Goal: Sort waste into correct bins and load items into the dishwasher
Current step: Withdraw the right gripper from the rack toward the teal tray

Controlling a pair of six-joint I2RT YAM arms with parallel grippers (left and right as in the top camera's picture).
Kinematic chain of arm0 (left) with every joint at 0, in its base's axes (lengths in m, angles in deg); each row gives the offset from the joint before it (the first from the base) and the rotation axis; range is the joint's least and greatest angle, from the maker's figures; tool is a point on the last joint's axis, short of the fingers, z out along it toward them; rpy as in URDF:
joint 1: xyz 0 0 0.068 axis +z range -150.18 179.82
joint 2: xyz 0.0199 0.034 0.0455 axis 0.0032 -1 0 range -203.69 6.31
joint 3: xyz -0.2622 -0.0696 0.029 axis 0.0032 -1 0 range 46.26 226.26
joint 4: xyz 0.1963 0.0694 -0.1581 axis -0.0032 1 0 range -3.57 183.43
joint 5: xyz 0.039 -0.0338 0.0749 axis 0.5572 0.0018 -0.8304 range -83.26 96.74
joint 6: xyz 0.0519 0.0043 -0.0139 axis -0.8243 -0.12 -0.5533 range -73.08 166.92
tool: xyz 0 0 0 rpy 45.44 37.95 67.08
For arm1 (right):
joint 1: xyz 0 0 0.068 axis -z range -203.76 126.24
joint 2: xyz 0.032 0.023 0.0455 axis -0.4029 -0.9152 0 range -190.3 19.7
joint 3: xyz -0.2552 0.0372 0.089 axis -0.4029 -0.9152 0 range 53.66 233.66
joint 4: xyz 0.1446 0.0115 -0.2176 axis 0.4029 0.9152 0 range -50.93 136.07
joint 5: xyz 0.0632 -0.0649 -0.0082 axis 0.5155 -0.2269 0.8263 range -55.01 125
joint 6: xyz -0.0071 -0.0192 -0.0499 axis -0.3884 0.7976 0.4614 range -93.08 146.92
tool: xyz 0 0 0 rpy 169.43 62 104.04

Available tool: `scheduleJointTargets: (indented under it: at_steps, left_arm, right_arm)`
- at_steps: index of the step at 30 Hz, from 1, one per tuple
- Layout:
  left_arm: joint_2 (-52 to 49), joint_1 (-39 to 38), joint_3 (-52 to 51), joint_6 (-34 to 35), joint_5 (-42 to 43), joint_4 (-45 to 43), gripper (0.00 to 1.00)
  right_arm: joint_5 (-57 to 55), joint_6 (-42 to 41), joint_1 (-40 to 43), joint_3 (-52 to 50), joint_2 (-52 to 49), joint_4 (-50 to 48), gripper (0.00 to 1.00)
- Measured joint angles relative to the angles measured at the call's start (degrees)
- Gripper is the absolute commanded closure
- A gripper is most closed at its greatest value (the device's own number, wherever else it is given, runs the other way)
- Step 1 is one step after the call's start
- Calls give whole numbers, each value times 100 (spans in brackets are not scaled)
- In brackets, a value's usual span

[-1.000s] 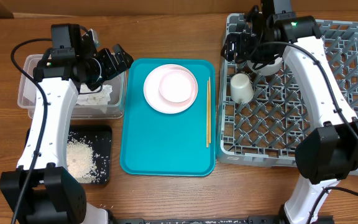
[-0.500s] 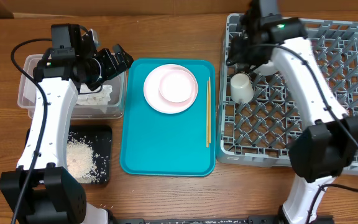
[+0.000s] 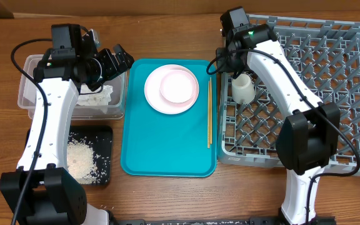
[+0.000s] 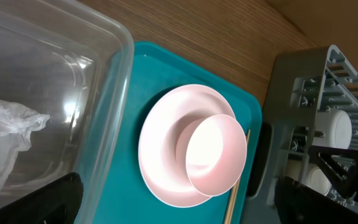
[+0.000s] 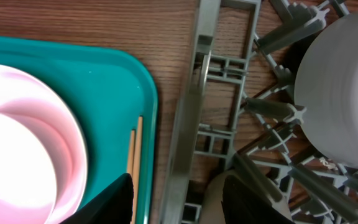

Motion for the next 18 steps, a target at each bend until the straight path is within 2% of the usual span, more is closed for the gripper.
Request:
scheduleJointTargets:
  at_steps: [8, 14, 18]
  left_arm:
    - [0, 0, 0, 0, 0, 0, 0]
    - [0, 0, 0, 0, 0, 0, 0]
    - [0, 0, 0, 0, 2, 0, 0]
  right_arm:
    - [-59, -9, 4, 0, -170, 55, 76]
    - [13, -17, -9, 0, -173, 170, 84]
    - [142, -37, -7, 0, -173, 232, 86]
